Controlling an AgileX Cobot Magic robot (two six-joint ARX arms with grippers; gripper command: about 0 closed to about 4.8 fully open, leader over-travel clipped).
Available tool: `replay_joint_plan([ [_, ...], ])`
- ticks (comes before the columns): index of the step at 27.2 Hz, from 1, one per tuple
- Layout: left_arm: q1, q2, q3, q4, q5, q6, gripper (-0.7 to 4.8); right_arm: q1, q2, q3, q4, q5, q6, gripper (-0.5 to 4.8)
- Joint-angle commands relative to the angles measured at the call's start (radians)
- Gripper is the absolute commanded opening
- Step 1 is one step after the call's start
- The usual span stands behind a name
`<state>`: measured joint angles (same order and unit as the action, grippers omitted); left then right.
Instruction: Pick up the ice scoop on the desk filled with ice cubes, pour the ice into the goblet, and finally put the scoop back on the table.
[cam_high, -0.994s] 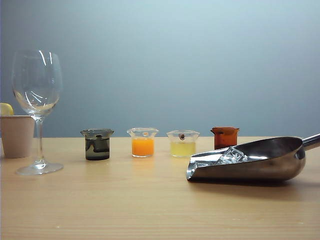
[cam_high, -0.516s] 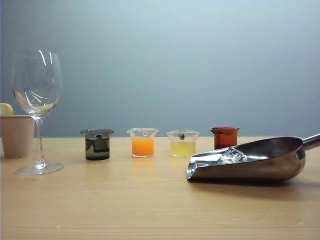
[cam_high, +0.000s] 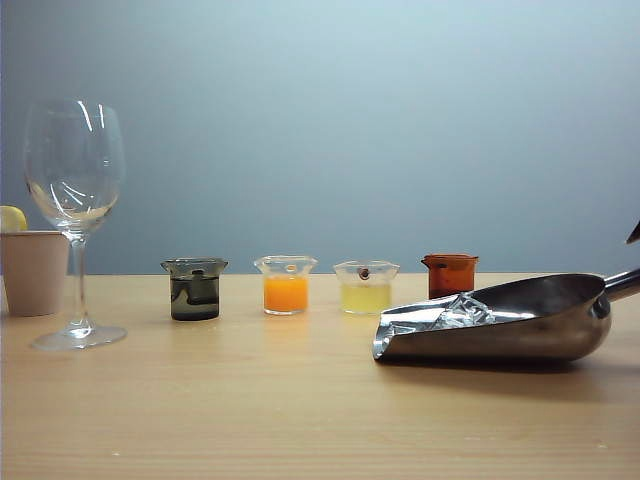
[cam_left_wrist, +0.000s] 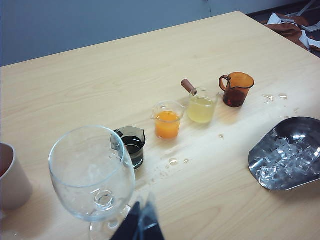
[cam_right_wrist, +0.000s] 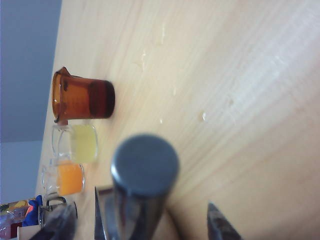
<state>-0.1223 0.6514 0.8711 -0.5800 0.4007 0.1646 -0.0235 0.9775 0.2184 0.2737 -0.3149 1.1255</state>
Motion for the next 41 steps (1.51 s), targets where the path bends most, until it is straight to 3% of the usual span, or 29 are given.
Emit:
replay_joint_plan([
  [1,-0.001,-0.003,0.008,0.013,0.006,0.002,-0.05,0.001,0.054,0.005,0.087,-0.003,0.001,3.37],
  [16,-0.001,-0.002,0.007,0.013,0.005,0.002,-0.05,0.002,0.286,0.005,0.369,-0.006,0.03,3.36],
  [21,-0.001,-0.002,0.008,0.013,0.005,0.002,-0.05,0.002,0.321,0.005,0.412,-0.006,0.031,3.33],
  [30,-0.001,-0.002,0.007,0.013,0.005,0.002,-0.05,0.002,0.344,0.005,0.446,-0.005,0.03,2.62],
  [37,-0.001,-0.002,0.007,0.013,0.005,0.0,-0.05,0.004,0.357,0.005,0.449,-0.006,0.03,2.6],
  [38,-0.001,-0.002,0.007,0.013,0.005,0.0,-0.05,0.004,0.357,0.005,0.449,-0.003,0.03,2.54],
  [41,-0.001,-0.002,0.007,0.013,0.004,0.0,-0.05,0.004,0.357,0.005,0.449,0.002,0.026,1.33],
])
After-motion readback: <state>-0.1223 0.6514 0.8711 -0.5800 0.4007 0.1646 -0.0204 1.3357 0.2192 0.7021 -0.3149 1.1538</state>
